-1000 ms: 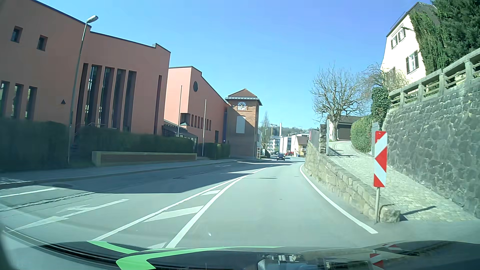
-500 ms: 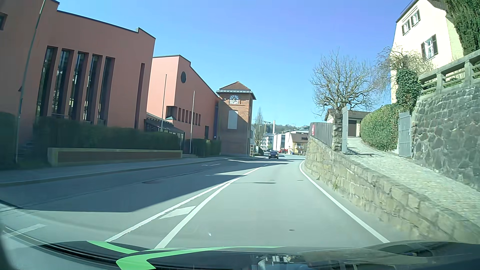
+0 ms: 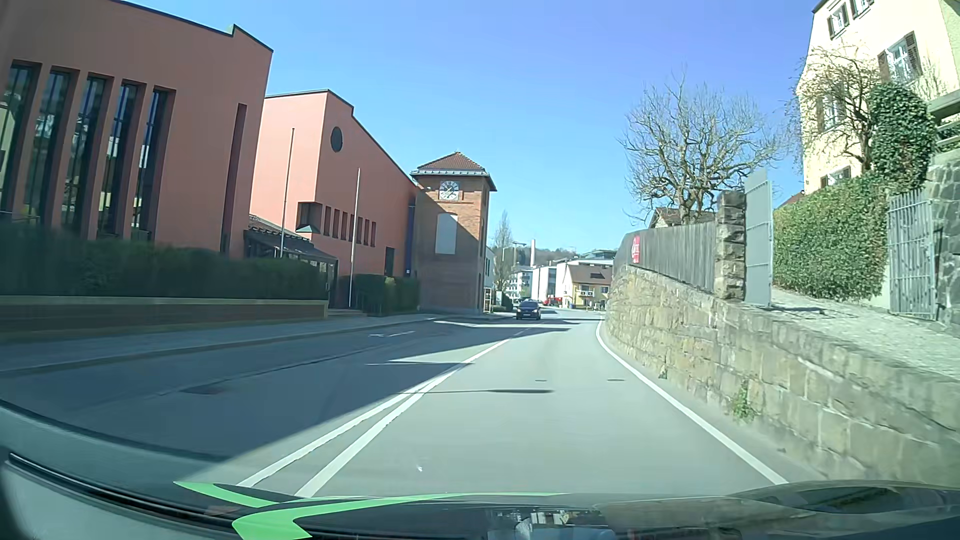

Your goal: Follow the waypoints while adhering to traffic rules and regulations

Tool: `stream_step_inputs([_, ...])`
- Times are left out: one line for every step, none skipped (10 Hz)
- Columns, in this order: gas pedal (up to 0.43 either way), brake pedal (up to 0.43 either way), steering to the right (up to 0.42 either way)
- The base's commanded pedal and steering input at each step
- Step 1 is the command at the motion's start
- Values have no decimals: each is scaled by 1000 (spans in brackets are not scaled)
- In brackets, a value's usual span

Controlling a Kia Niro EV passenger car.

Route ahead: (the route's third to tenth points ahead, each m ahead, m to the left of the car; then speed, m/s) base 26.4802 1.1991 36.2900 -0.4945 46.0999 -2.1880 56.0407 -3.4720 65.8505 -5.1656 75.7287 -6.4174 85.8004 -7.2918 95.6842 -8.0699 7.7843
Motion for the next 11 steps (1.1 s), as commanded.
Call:
stream_step_inputs([67,0,33])
stream_step_inputs([67,0,33])
stream_step_inputs([67,0,35])
stream_step_inputs([67,0,39])
stream_step_inputs([67,0,41])
stream_step_inputs([67,0,41])
stream_step_inputs([67,0,40])
stream_step_inputs([67,0,38])
stream_step_inputs([67,0,34])
stream_step_inputs([79,0,33])
stream_step_inputs([79,0,31])
